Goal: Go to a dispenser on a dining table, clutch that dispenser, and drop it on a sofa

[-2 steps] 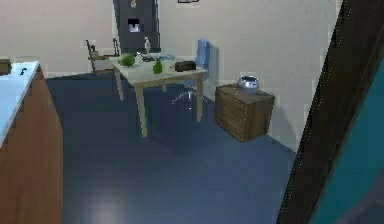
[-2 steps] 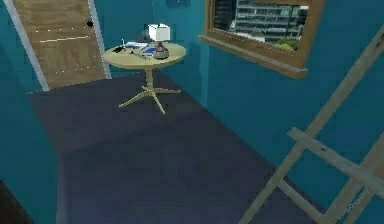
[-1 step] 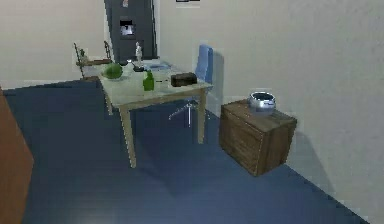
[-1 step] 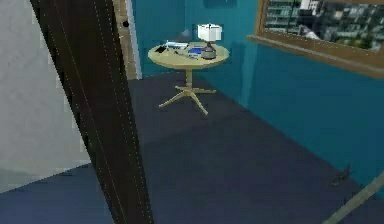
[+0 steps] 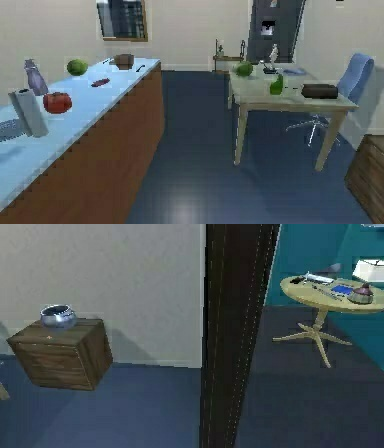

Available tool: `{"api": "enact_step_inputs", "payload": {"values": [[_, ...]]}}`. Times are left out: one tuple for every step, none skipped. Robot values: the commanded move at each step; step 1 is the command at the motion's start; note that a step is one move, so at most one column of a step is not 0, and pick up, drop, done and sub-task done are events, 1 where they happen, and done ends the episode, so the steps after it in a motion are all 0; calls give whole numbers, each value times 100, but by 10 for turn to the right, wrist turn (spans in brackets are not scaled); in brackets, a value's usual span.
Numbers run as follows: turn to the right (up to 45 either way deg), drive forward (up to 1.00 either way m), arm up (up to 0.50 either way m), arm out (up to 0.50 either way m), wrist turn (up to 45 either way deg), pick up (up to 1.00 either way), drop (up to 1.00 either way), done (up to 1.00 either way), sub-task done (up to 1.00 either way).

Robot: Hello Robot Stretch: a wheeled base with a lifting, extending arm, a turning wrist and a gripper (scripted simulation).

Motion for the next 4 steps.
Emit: {"api": "enact_step_inputs", "payload": {"values": [[0, 100, 0, 0, 0, 0, 0, 0, 0], [-150, 0, 0, 0, 0, 0, 0, 0, 0], [0, 5, 0, 0, 0, 0, 0, 0, 0], [180, 0, 0, 0, 0, 0, 0, 0, 0]]}}
